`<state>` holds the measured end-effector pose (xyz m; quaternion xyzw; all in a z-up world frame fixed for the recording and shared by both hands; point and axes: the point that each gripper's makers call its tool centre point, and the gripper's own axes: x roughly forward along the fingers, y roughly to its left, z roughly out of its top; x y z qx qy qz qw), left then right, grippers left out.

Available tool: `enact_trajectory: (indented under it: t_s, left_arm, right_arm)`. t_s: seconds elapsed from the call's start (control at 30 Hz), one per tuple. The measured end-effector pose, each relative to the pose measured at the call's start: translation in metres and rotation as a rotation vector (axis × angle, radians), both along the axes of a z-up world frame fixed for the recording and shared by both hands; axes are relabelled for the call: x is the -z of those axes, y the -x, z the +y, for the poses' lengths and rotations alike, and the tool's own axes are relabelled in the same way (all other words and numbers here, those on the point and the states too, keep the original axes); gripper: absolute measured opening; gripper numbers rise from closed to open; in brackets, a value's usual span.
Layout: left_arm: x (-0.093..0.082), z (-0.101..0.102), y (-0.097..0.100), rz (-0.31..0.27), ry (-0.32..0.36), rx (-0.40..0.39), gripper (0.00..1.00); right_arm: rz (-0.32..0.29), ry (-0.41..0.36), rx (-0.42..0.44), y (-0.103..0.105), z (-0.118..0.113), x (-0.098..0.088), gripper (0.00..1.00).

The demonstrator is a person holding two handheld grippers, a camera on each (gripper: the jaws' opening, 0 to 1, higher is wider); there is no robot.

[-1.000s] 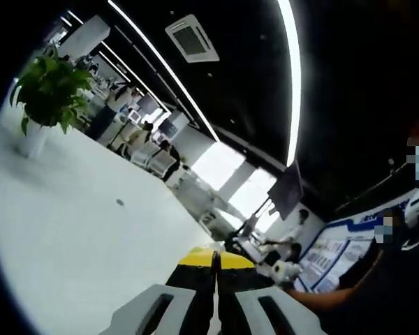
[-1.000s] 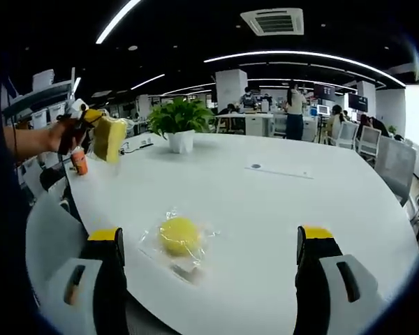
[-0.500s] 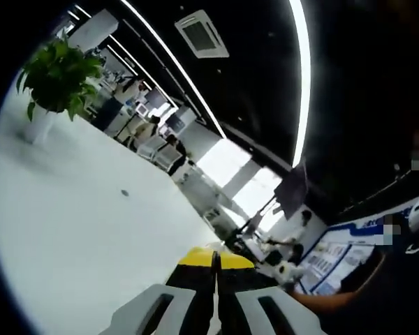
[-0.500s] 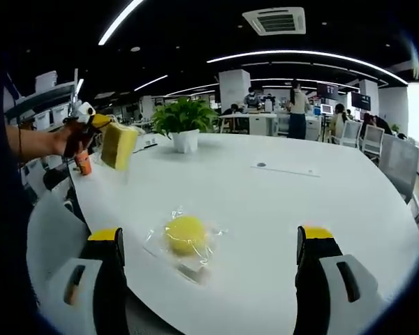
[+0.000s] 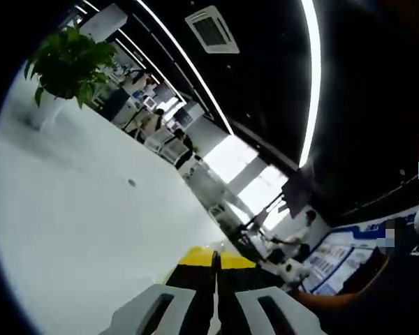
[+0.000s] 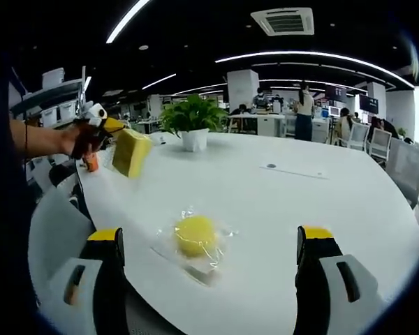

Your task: Compare the silicone blocks by pressing each to a similar depth, holding the contact briefly, and releasing to observe deformation and rebound differences across the visible hardness samples.

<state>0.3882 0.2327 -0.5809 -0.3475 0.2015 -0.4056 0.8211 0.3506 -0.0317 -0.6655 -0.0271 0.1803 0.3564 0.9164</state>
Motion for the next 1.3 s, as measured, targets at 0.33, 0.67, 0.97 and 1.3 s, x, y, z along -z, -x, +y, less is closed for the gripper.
enact_trajectory:
  t_s: [0.33,0.67,0.97,1.3]
  left_arm:
    - [0.011,0.0,0.001,0.034,0.043,-0.001,0.0]
    - [0.031,0.002,-0.001,0.084,0.053,-0.01,0.0]
    - [0.054,0.002,-0.004,0.147,0.065,-0.018,0.0]
    - [0.088,0.004,-0.008,0.219,0.044,-0.035,0.0]
  right_arm:
    - [0.013,0.005,-0.012,0.002,0.004,0.005,0.96]
    - [0.056,0.009,-0.004,0.006,0.004,0.014,0.96]
    - [0.067,0.004,-0.021,0.012,0.009,0.017,0.96]
    - [0.089,0.001,-0.01,0.013,0.008,0.022,0.96]
